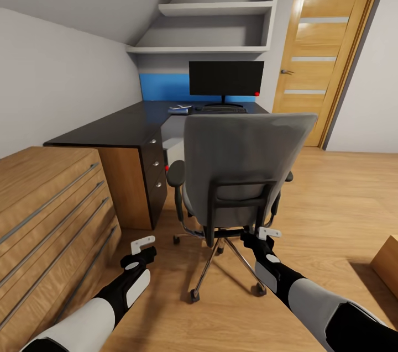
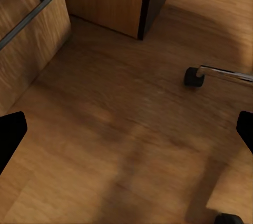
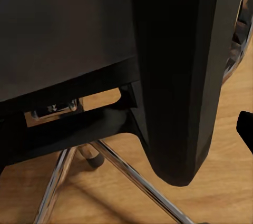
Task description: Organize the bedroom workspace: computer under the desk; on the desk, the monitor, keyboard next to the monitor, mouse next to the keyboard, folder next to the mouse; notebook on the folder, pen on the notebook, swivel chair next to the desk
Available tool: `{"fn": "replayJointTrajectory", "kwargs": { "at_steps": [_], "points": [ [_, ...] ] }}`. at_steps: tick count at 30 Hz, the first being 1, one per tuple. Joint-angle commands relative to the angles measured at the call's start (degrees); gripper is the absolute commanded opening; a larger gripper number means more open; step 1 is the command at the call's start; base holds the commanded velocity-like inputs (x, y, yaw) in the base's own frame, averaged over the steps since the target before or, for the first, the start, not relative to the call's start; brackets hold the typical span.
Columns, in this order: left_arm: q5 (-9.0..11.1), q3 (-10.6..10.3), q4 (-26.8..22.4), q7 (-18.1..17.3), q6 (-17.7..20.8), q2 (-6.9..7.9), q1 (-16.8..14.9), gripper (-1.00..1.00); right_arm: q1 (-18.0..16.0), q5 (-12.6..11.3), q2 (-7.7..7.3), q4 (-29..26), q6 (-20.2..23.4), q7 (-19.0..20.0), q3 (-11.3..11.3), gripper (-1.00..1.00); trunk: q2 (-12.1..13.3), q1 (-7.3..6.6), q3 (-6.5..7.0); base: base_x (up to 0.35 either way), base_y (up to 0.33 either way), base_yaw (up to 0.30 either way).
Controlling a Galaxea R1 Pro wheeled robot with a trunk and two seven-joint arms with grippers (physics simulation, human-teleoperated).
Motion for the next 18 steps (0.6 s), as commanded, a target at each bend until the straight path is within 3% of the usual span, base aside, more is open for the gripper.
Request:
{"fn": "replayJointTrajectory", "kwargs": {
  "at_steps": [1, 12, 18],
  "points": [
    [0.6, -0.5, 0.0, 0.3, -0.3, 0.03, 0.0, 1.0, 0.0, -0.3, -0.04, -0.1, -0.1, -0.3, 0.5, 1.0, 0.0, -0.01, -0.05, 0.003, 0.0, 0.0],
    [0.6, -0.5, 0.0, 0.4, -0.3, 0.09, 0.0, 1.0, 0.0, -0.3, 0.01, -0.2, -0.1, -0.3, 0.6, 1.0, 0.0, -0.01, -0.05, 0.001, 0.0, 0.002],
    [0.7, -0.5, 0.0, 0.4, -0.3, 0.12, 0.0, 1.0, 0.0, -0.3, 0.04, -0.3, -0.1, -0.4, 0.6, 1.0, 0.0, -0.01, -0.05, 0.0, 0.0, 0.154]
  ]
}}
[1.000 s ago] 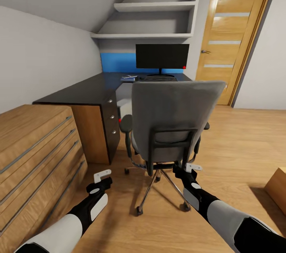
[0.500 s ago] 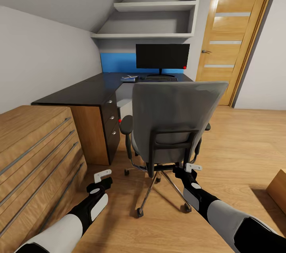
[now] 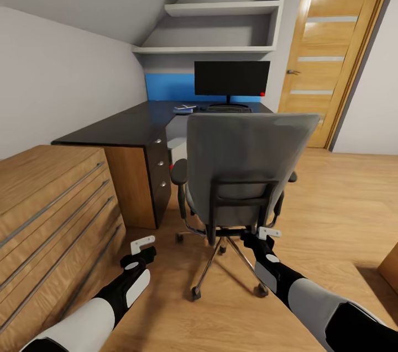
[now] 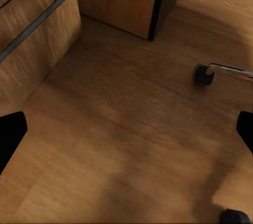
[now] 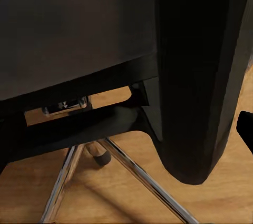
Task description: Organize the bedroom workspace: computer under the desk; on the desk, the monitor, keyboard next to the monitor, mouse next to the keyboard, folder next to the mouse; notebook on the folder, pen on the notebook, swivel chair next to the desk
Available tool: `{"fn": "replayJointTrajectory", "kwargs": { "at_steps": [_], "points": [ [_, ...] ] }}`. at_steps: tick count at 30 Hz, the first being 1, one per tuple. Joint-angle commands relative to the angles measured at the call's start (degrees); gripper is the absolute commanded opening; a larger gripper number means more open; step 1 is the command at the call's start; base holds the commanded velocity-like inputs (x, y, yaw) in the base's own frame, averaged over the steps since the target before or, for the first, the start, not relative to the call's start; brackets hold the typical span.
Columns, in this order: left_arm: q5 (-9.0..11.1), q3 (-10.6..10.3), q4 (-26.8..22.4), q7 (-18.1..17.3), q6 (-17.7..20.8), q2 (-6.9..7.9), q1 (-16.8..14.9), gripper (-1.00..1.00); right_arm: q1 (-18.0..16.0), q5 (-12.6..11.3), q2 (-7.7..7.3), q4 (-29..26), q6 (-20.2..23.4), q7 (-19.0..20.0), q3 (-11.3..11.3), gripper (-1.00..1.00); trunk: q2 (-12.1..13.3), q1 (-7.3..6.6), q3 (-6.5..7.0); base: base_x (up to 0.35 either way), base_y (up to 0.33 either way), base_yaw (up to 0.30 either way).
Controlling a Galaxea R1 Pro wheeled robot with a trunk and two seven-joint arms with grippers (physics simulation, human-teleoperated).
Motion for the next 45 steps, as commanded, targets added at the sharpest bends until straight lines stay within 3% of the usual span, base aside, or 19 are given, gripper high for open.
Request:
{"fn": "replayJointTrajectory", "kwargs": {
  "at_steps": [1, 23, 31, 45],
  "points": [
    [0.6, -0.5, 0.0, 0.3, -0.3, 0.02, -0.1, 1.0, 0.0, -0.2, -0.03, -0.2, 0.0, -0.2, 0.9, 1.0, 0.0, -0.01, -0.05, 0.0, 0.0, 0.207],
    [0.5, -0.6, 0.0, 0.3, -0.3, -0.15, -0.1, 1.0, 0.0, -0.2, -0.12, -0.1, 0.0, -0.3, 0.9, 1.0, 0.0, -0.01, -0.05, -0.034, 0.0, 0.103],
    [0.3, -1.0, 0.0, 0.2, -0.2, -0.71, -0.1, 1.0, 0.0, -0.2, -0.12, -0.1, 0.0, -0.3, 0.9, 1.0, 0.0, -0.01, 0.01, -0.226, -0.062, -0.025],
    [0.1, -1.1, 0.9, 0.2, 0.0, -2.5, -0.1, 1.0, 0.0, -0.2, -0.02, -0.1, 0.0, -0.2, 1.0, 1.0, 0.0, -0.01, 0.6, -0.031, -0.015, -0.135]
  ]
}}
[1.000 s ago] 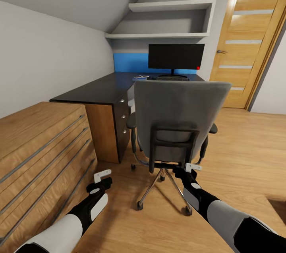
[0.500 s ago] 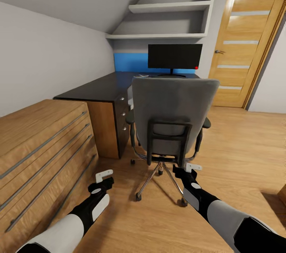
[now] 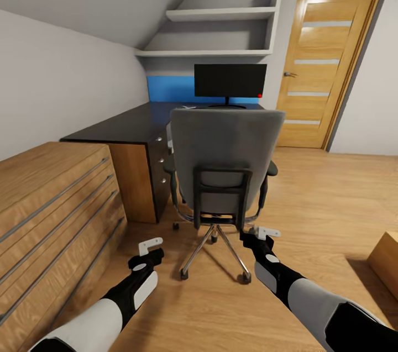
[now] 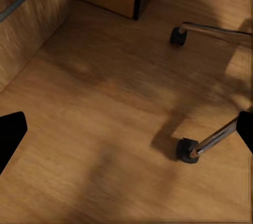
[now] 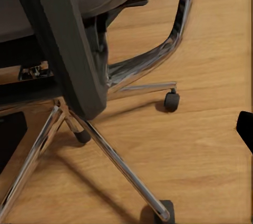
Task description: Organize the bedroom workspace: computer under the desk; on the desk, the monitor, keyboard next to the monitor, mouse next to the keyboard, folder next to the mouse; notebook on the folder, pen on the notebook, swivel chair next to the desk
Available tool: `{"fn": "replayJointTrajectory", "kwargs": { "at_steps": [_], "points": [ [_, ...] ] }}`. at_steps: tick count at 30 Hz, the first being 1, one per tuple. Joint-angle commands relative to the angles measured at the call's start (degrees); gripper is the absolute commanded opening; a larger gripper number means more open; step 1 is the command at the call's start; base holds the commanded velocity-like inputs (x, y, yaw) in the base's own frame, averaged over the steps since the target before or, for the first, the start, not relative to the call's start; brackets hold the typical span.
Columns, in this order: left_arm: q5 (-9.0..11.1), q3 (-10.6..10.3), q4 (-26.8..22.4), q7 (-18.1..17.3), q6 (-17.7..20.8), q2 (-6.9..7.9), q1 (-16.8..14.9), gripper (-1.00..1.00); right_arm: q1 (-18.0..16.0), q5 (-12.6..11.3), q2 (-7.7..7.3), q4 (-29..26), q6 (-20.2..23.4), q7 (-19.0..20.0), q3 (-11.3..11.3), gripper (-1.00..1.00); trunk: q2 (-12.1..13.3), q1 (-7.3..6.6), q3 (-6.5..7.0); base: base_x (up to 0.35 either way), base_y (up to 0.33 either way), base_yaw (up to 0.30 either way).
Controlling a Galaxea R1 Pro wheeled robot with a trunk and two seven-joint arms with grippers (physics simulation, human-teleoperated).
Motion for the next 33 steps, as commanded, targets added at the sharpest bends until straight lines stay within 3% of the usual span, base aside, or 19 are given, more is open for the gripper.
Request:
{"fn": "replayJointTrajectory", "kwargs": {
  "at_steps": [1, 6, 11, 14, 19, 26, 33],
  "points": [
    [0.5, -0.5, 0.2, 0.4, -0.3, -0.13, -0.1, 1.0, 0.0, -0.4, 0.0, -0.1, -0.1, -0.3, 0.5, 1.0, 0.0, -0.01, -0.04, -0.003, -0.002, -0.06],
    [-0.2, -1.8, 0.7, 0.4, -0.3, -1.13, 0.0, 1.0, 0.0, 0.4, 0.85, 0.0, -0.1, -0.3, 0.5, 1.0, 0.0, -0.01, 0.01, -0.002, -0.001, -0.032],
    [-1.1, -5.0, 0.9, 0.4, -0.4, -1.79, 0.0, 1.0, 0.1, 2.9, 1.74, 0.0, -0.5, -0.4, 0.4, 1.0, 0.0, -0.01, 0.03, -0.001, 0.0, -0.011],
    [-1.4, -7.6, 0.9, 0.5, -0.4, -2.77, 0.0, 1.0, 0.2, 5.4, 2.3, 0.1, -2.1, -0.6, 0.4, 1.0, 0.0, -0.01, 0.03, 0.0, 0.0, -0.003],
    [-1.6, -10.3, 0.8, 0.6, -0.2, -4.66, 0.0, 1.0, 0.2, 7.4, 2.93, 0.1, -3.9, -0.6, 0.4, 1.0, 0.0, -0.01, 0.04, 0.0, 0.0, -0.001],
    [-1.1, -10.8, 0.0, -0.2, -1.0, -5.07, 0.0, 1.0, 0.3, 7.5, 3.2, 1.5, -5.8, -2.3, -1.2, 1.0, 0.0, -0.01, 0.04, 0.0, 0.0, 0.0],
    [-2.7, -12.4, 0.0, 0.1, -0.3, -5.07, 0.0, 1.0, 0.3, 8.2, 4.09, 1.4, -5.6, -0.5, 0.6, 1.0, 0.0, -0.01, 0.04, 0.0, 0.0, 0.0]
  ]
}}
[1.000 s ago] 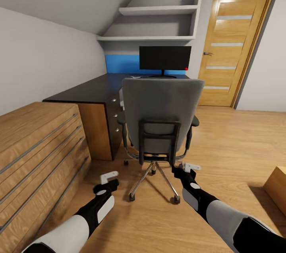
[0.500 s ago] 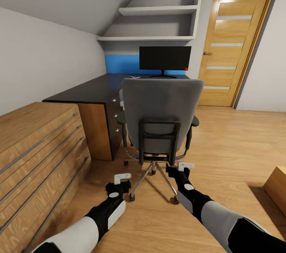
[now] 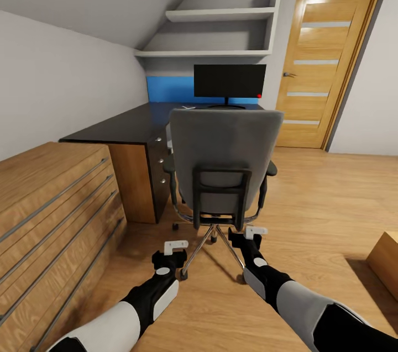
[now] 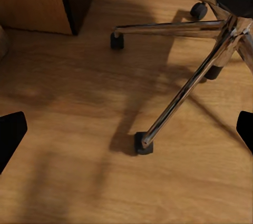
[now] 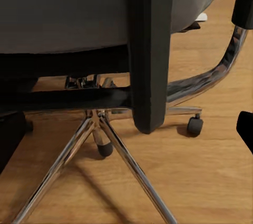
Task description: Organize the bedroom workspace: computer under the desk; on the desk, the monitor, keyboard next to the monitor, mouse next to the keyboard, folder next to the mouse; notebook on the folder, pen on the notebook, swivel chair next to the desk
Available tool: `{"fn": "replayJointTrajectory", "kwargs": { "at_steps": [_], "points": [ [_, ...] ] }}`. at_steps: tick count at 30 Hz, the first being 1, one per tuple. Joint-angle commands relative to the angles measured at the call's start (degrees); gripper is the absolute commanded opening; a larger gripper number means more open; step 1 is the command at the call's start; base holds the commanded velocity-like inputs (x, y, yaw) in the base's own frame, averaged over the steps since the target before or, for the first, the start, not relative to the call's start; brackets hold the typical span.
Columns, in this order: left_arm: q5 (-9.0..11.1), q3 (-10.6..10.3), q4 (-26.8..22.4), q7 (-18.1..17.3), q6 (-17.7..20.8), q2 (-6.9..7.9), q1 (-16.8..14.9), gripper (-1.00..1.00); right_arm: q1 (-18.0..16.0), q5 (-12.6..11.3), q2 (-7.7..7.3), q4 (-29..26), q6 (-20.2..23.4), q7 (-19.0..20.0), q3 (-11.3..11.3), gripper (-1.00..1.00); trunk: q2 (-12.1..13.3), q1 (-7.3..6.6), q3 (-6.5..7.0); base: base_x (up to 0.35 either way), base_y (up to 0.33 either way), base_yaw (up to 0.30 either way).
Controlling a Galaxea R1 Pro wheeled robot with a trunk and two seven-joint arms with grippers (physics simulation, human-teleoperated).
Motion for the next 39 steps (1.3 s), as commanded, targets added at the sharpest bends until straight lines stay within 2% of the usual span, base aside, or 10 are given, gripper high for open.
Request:
{"fn": "replayJointTrajectory", "kwargs": {
  "at_steps": [1, 9, 20, 31, 37, 38, 39],
  "points": [
    [0.5, -0.5, 0.1, 0.4, -0.2, 0.0, -0.1, 1.0, 0.0, -0.3, 0.04, 0.0, -0.1, -0.3, 0.6, 1.0, 0.0, -0.01, -0.06, 0.0, 0.0, 0.0],
    [0.4, -0.8, 0.1, 0.4, 0.7, 0.0, -0.1, 1.0, 0.0, -0.1, 0.26, 0.0, -0.2, 0.1, 0.9, 1.0, 0.0, -0.01, -0.06, 0.0, 0.0, 0.0],
    [0.4, -0.8, -0.3, 0.0, 4.1, 0.0, -0.2, 1.0, 0.1, -0.1, 0.24, 0.0, -0.9, 0.1, 0.9, 1.0, 0.0, -0.01, -0.06, 0.0, 0.0, 0.0],
    [0.9, -0.5, -3.9, -0.2, 7.6, 0.0, -3.8, 1.0, 0.1, -0.1, 0.02, 0.1, -2.2, 0.1, 0.8, 1.0, 0.0, -0.01, -0.06, 0.0, 0.0, 0.0],
    [1.2, -0.4, -5.8, -1.9, 9.5, 0.0, -5.0, 1.0, 0.1, -0.2, -0.02, 0.1, -2.2, 0.1, 0.8, 1.0, 0.0, -0.01, -0.05, 0.0, 0.0, -0.004],
    [1.2, -0.3, -6.6, -4.9, 22.3, 0.0, -5.0, 1.0, 0.1, -0.2, -0.03, 0.1, -2.2, 0.1, 0.8, 1.0, 0.0, -0.01, -0.03, 0.0, 0.0, -0.042],
    [1.2, -0.3, -6.6, -5.7, 22.3, 0.0, -5.0, 1.0, 0.1, -0.2, -0.03, 0.1, -2.2, 0.1, 0.8, 1.0, 0.0, -0.01, -0.01, 0.0, 0.0, -0.057]
  ]
}}
